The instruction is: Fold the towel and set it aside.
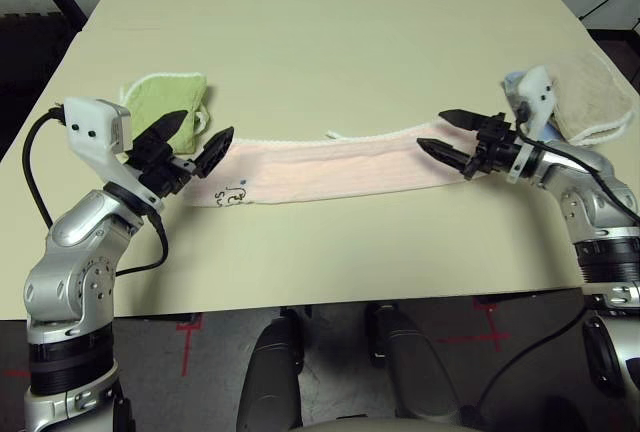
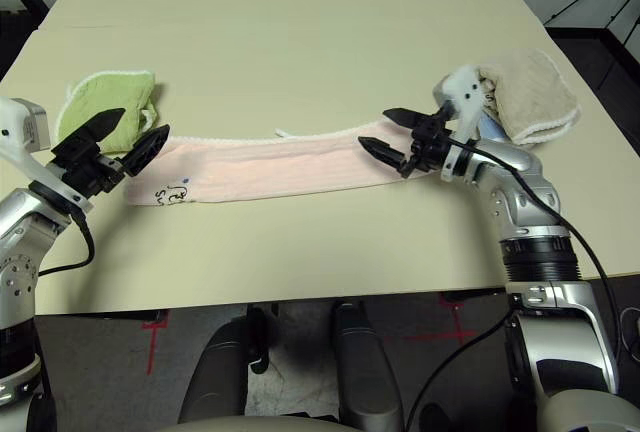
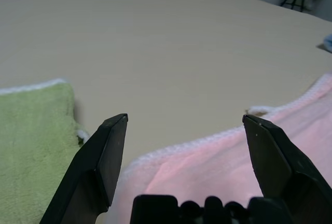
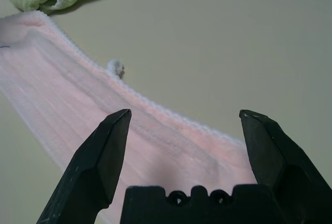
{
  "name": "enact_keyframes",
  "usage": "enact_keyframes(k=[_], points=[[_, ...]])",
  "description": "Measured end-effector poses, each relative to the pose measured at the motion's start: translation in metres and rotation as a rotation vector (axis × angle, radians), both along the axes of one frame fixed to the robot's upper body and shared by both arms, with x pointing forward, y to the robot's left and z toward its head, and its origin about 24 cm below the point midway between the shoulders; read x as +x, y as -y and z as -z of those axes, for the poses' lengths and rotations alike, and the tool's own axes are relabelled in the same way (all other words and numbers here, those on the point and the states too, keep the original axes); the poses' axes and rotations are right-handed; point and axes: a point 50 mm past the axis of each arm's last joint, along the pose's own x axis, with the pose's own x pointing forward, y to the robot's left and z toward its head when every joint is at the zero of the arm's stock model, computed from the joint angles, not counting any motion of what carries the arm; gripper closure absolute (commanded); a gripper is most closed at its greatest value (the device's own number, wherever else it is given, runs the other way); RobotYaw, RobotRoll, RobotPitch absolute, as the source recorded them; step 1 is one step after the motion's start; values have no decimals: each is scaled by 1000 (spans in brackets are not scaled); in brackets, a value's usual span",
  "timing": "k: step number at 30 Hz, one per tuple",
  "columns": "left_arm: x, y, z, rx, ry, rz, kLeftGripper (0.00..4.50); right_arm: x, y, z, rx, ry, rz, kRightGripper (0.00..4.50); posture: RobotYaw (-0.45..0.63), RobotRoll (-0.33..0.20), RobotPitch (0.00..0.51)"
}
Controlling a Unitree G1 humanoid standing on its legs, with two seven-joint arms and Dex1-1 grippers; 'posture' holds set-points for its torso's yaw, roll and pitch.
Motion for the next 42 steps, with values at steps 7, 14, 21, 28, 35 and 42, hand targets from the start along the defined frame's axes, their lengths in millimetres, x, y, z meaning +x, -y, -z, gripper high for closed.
enact_keyframes(k=[7,14,21,28,35,42], points=[[-9,10,4,93,16,198,16,-7,11,10,-1,-45,9,0,-122,0,203],[-16,23,14,232,24,444,16,-17,15,19,26,-110,4,0,-152,0,204],[-13,18,25,347,-7,552,16,-30,34,17,79,-177,74,0,-182,0,205],[-11,20,22,354,12,558,16,-43,55,25,137,-378,227,0,-197,0,207],[-10,21,22,357,14,562,16,-55,66,37,206,-595,368,0,-199,0,208],[-9,23,24,365,5,567,16,-58,70,36,250,-671,433,0,-196,0,207]])
